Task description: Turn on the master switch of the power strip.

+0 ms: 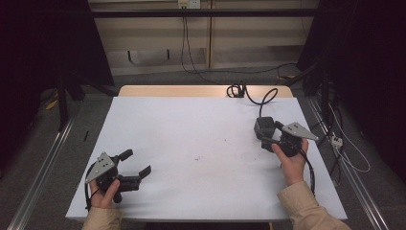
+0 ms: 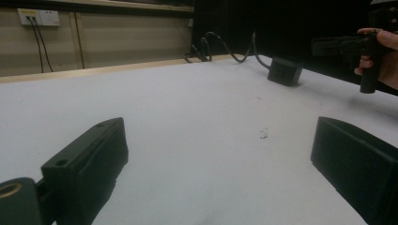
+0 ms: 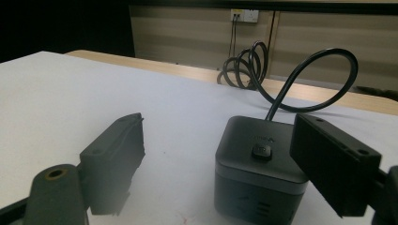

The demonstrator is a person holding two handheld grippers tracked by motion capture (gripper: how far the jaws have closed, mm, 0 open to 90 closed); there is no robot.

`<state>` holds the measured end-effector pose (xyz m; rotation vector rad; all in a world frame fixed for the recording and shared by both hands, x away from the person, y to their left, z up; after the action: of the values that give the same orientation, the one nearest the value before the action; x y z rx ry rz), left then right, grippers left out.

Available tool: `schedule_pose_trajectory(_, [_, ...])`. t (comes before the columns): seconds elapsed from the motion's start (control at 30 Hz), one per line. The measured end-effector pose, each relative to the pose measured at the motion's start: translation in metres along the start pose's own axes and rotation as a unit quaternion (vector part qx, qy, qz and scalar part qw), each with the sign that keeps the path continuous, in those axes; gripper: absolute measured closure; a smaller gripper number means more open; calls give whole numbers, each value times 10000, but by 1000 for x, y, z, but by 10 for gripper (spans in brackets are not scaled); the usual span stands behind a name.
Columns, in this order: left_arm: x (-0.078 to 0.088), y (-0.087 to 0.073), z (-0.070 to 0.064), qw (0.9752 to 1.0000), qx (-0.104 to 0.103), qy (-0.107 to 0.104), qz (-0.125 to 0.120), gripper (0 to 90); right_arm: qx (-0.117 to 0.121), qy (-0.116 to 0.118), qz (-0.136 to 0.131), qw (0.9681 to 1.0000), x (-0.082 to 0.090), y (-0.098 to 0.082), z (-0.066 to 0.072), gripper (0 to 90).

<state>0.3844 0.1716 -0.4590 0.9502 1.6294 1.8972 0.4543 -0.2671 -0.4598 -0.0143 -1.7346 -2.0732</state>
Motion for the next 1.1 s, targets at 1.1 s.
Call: schedule_pose_trajectory(1.1, [-1, -1, -1, 10000, 4, 1, 16, 38, -26, -52, -58, 10000, -7, 11, -8, 281])
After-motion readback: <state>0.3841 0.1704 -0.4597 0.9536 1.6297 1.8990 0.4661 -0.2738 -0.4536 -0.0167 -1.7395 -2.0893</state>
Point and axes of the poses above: each handheld gripper's, and its own axes: x roughly backward along the jaws, y roughly out of its top, z roughly to its left, the point moved 9 cm from there along -x, roughly forward along the jaws, and after that the axes turned 11 degrees about -x, right-handed, at the moved point
